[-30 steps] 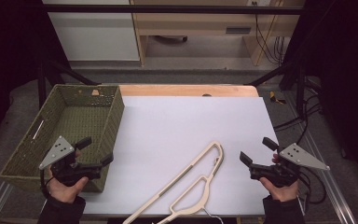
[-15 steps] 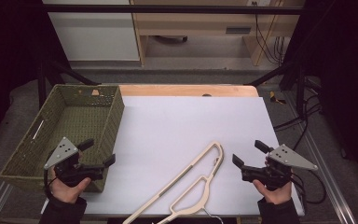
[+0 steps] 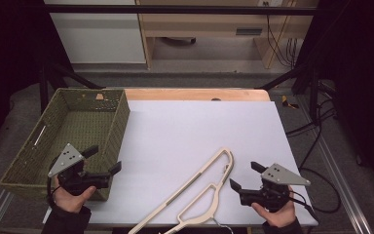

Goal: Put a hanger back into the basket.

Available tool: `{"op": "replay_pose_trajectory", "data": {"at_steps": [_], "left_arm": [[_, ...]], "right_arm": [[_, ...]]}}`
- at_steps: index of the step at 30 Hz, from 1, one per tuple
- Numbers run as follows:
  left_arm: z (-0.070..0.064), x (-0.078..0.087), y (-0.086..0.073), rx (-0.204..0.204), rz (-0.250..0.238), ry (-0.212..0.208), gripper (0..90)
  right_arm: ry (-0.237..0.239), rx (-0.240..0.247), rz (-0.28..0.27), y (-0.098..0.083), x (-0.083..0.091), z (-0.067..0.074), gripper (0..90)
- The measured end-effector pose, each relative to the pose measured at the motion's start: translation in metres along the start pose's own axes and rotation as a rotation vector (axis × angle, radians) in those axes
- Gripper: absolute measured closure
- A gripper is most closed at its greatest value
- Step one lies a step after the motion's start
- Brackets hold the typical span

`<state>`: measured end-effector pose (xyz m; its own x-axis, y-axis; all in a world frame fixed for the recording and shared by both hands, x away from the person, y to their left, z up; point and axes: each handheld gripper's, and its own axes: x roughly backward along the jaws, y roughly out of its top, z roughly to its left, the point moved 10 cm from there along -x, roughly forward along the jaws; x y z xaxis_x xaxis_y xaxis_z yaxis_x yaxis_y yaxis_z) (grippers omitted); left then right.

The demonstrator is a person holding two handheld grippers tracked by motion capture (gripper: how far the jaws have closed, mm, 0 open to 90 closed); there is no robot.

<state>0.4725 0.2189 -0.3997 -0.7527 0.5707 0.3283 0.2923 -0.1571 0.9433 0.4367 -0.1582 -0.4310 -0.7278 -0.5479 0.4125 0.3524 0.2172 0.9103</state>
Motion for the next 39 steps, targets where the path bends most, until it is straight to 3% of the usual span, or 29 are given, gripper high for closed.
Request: {"op": "replay_pose_trajectory", "data": {"at_steps": [15,21,35,39], "left_arm": [[-0.006,-0.004,-0.002,-0.007,0.009,-0.003,2.9],[-0.009,-0.007,-0.004,-0.013,0.018,-0.005,2.9],[-0.016,-0.014,-0.009,-0.019,0.036,-0.021,3.4],[-0.019,-0.016,-0.010,-0.021,0.042,-0.026,3.5]], "right_arm": [[0.081,-0.010,0.129,-0.042,-0.008,0.045,21.2],[0.104,0.013,0.199,-0.065,-0.009,0.062,29.1],[0.112,0.025,0.313,-0.100,-0.016,0.079,58.1],[0.136,0.032,0.344,-0.107,-0.019,0.083,66.7]]}}
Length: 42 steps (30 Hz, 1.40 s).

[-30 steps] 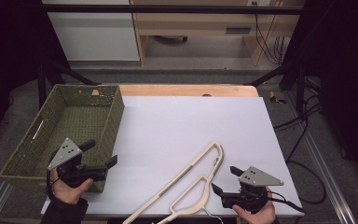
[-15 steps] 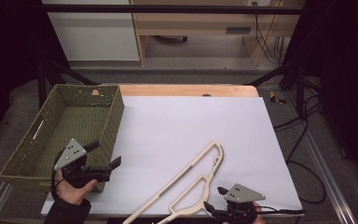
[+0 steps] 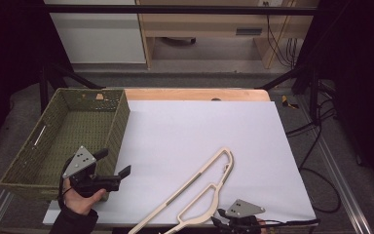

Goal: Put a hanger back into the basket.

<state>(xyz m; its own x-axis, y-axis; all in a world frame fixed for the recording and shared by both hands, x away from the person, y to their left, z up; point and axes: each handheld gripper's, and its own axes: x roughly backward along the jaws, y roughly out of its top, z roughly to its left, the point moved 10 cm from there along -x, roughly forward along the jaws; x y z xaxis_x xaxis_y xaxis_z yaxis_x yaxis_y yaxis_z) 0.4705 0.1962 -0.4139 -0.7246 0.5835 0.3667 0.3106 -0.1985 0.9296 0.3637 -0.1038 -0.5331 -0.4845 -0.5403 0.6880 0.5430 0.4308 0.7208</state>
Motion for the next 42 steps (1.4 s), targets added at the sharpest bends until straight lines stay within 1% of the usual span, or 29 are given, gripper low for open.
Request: {"op": "replay_pose_trajectory", "data": {"at_steps": [4,7,8,10,12,17,19,21,25,26,29,30,33,34,35,37,38,39,40,42], "left_arm": [[-0.002,-0.002,-0.001,0.000,0.003,-0.004,3.6],[-0.002,-0.002,-0.001,0.000,0.004,-0.004,3.7],[-0.003,-0.002,-0.001,0.000,0.004,-0.005,3.8],[-0.004,-0.002,-0.001,0.002,0.004,-0.006,3.8],[-0.005,-0.003,-0.001,0.000,0.006,-0.010,3.9],[-0.011,-0.005,-0.002,-0.006,0.010,-0.023,3.9],[-0.015,-0.006,-0.002,-0.012,0.014,-0.028,4.0],[-0.019,-0.008,-0.002,-0.016,0.017,-0.036,4.0],[-0.028,-0.010,-0.002,-0.020,0.023,-0.051,4.2],[-0.031,-0.011,-0.002,-0.024,0.026,-0.054,4.3],[-0.041,-0.013,-0.002,-0.033,0.031,-0.074,4.5],[-0.045,-0.014,-0.003,-0.038,0.036,-0.081,4.7],[-0.059,-0.019,-0.006,-0.057,0.056,-0.110,4.8],[-0.065,-0.021,-0.007,-0.061,0.064,-0.120,5.0],[-0.070,-0.023,-0.009,-0.067,0.076,-0.131,5.1],[-0.083,-0.027,-0.012,-0.075,0.097,-0.157,5.5],[-0.089,-0.029,-0.014,-0.080,0.108,-0.172,5.6],[-0.095,-0.031,-0.016,-0.085,0.121,-0.186,6.0],[-0.103,-0.032,-0.018,-0.095,0.134,-0.202,6.0],[-0.115,-0.035,-0.021,-0.106,0.152,-0.222,7.6]], "right_arm": [[0.003,-0.002,0.021,-0.003,-0.002,0.001,74.9],[0.001,-0.004,0.035,-0.005,-0.003,0.001,78.8],[0.005,-0.001,0.039,-0.006,-0.004,0.001,79.9],[0.010,-0.012,0.046,-0.007,-0.005,0.003,82.2],[0.015,-0.012,0.048,-0.007,-0.005,0.003,84.7],[0.026,-0.026,0.060,-0.009,-0.006,0.004,87.6],[0.021,-0.034,0.064,-0.009,-0.006,0.004,88.1],[0.022,-0.035,0.062,-0.008,-0.006,0.003,88.6],[0.024,-0.060,0.058,-0.006,-0.004,0.004,88.8],[0.025,-0.058,0.059,-0.006,-0.003,0.003,88.8],[0.028,-0.057,0.047,-0.004,-0.001,0.003,88.9],[0.031,-0.067,0.048,-0.003,0.000,0.004,88.9],[0.038,-0.069,0.036,0.001,0.002,0.003,89.0],[0.037,-0.080,0.037,0.002,0.003,0.003,89.1],[0.043,-0.071,0.033,0.003,0.003,0.002,89.1],[0.039,-0.088,0.036,0.005,0.005,0.002,89.1],[0.041,-0.079,0.033,0.006,0.005,0.001,89.2],[0.047,-0.080,0.033,0.007,0.006,0.001,89.2],[0.044,-0.075,0.036,0.008,0.007,0.000,89.2],[0.040,-0.076,0.028,0.012,0.010,0.000,89.2]]}}
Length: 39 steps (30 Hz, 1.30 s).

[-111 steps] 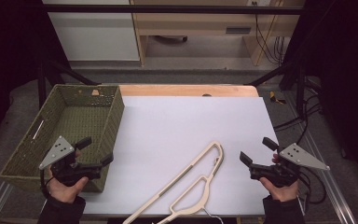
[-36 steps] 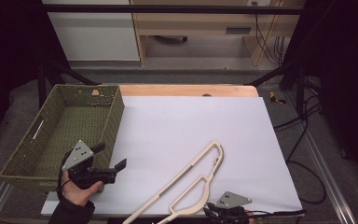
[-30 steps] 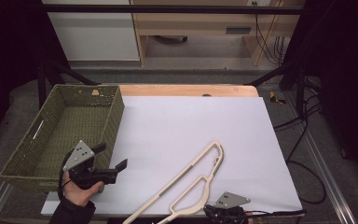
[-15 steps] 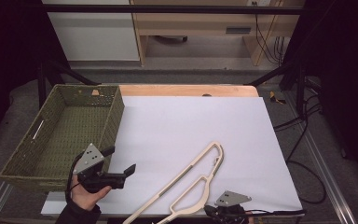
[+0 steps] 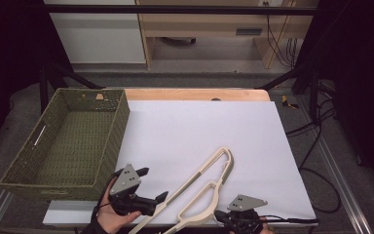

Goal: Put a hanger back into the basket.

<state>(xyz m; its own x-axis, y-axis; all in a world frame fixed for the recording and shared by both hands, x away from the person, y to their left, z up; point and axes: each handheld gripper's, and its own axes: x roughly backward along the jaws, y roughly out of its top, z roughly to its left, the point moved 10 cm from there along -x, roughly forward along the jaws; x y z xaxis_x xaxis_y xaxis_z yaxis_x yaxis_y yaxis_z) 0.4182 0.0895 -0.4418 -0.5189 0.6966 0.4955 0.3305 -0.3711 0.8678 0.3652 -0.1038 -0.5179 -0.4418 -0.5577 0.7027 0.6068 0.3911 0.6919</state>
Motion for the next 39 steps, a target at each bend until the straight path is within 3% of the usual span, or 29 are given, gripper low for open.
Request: {"op": "replay_pose_trajectory", "data": {"at_steps": [9,14,22,30,37,39], "left_arm": [[-0.057,-0.030,-0.010,-0.100,0.144,-0.115,15.7],[-0.079,-0.050,-0.017,-0.124,0.219,-0.174,21.8],[-0.092,-0.079,-0.034,-0.185,0.351,-0.215,36.3],[-0.095,-0.100,-0.043,-0.188,0.412,-0.195,56.6],[-0.101,-0.100,-0.044,-0.187,0.425,-0.209,72.0],[-0.102,-0.099,-0.044,-0.197,0.432,-0.210,72.4]], "right_arm": [[-0.002,0.046,0.022,0.009,0.007,-0.001,89.2],[-0.013,0.078,0.033,0.015,0.011,-0.001,89.2],[-0.018,0.097,0.039,0.019,0.014,0.000,89.2],[-0.019,0.101,0.035,0.020,0.016,0.000,89.2],[-0.024,0.104,0.035,0.021,0.017,0.000,89.2],[-0.026,0.100,0.037,0.021,0.018,0.000,89.1]]}}
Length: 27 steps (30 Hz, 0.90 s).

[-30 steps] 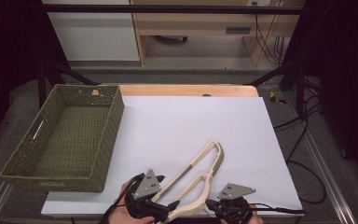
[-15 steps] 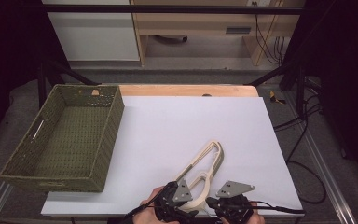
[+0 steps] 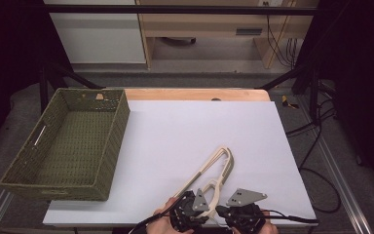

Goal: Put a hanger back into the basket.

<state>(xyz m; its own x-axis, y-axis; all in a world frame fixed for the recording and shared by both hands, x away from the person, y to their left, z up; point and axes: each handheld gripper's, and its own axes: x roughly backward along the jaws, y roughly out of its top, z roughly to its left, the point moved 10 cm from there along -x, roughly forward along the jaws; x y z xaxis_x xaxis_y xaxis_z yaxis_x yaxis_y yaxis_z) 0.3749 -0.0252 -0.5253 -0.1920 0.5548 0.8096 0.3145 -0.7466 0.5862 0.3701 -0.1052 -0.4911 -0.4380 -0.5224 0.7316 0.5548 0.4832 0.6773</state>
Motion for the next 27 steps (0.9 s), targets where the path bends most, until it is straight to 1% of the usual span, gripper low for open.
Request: {"op": "replay_pose_trajectory", "data": {"at_steps": [4,5,6,7,8,9,10,12,13,14,15,17,18,19,20,21,23,24,25,26,27], "left_arm": [[-0.001,0.002,0.001,-0.006,-0.008,0.020,73.1],[-0.001,0.003,0.001,-0.006,-0.009,0.022,73.3],[-0.001,0.003,0.001,-0.003,-0.014,0.024,73.5],[-0.001,0.004,0.001,0.000,-0.017,0.022,73.6],[0.000,0.006,0.001,-0.005,-0.013,0.020,73.6],[0.000,0.007,0.002,-0.001,-0.021,0.021,73.7],[0.000,0.009,0.002,0.000,-0.024,0.018,73.8],[0.002,0.013,0.002,0.005,-0.029,0.016,73.9],[0.002,0.015,0.003,0.008,-0.034,0.017,74.0],[0.003,0.017,0.003,0.013,-0.038,0.016,74.1],[0.003,0.020,0.003,0.017,-0.043,0.017,74.2],[0.005,0.025,0.004,0.022,-0.051,0.019,74.5],[0.007,0.028,0.004,0.024,-0.054,0.021,74.6],[0.007,0.028,0.004,0.024,-0.054,0.021,74.8],[0.010,0.035,0.005,0.033,-0.066,0.028,75.0],[0.011,0.038,0.006,0.041,-0.072,0.033,75.2],[0.016,0.045,0.006,0.050,-0.083,0.049,75.8],[0.018,0.049,0.006,0.057,-0.087,0.055,76.1],[0.020,0.052,0.006,0.067,-0.095,0.060,76.4],[0.023,0.056,0.005,0.069,-0.096,0.070,76.7],[0.025,0.059,0.005,0.087,-0.109,0.077,77.2]], "right_arm": [[0.013,0.014,-0.006,0.001,0.002,0.000,87.8],[0.017,0.012,-0.012,0.002,0.003,0.000,85.7],[0.031,0.010,-0.020,0.004,0.004,0.001,82.0],[0.044,0.007,-0.029,0.005,0.007,0.002,78.9],[0.046,0.014,-0.043,0.008,0.010,0.001,77.9],[0.047,0.017,-0.059,0.011,0.013,0.000,76.2],[0.041,0.014,-0.088,0.015,0.016,-0.002,73.6],[0.021,0.007,-0.145,0.026,0.025,-0.009,68.8],[0.008,0.003,-0.181,0.032,0.030,-0.012,64.7],[-0.009,-0.003,-0.225,0.038,0.035,-0.017,60.9],[-0.024,-0.008,-0.261,0.044,0.039,-0.023,59.3],[-0.053,-0.026,-0.322,0.054,0.047,-0.033,51.9],[-0.074,-0.028,-0.345,0.058,0.050,-0.039,50.5],[-0.074,-0.028,-0.345,0.058,0.050,-0.039,50.5],[-0.099,-0.037,-0.392,0.067,0.055,-0.048,43.3],[-0.113,-0.043,-0.413,0.071,0.056,-0.053,40.3],[-0.137,-0.042,-0.447,0.078,0.058,-0.062,33.2],[-0.144,-0.056,-0.456,0.080,0.059,-0.065,30.4],[-0.149,-0.058,-0.466,0.082,0.059,-0.069,28.9],[-0.147,-0.066,-0.477,0.084,0.059,-0.072,27.1],[-0.151,-0.072,-0.486,0.085,0.059,-0.074,25.3]]}}
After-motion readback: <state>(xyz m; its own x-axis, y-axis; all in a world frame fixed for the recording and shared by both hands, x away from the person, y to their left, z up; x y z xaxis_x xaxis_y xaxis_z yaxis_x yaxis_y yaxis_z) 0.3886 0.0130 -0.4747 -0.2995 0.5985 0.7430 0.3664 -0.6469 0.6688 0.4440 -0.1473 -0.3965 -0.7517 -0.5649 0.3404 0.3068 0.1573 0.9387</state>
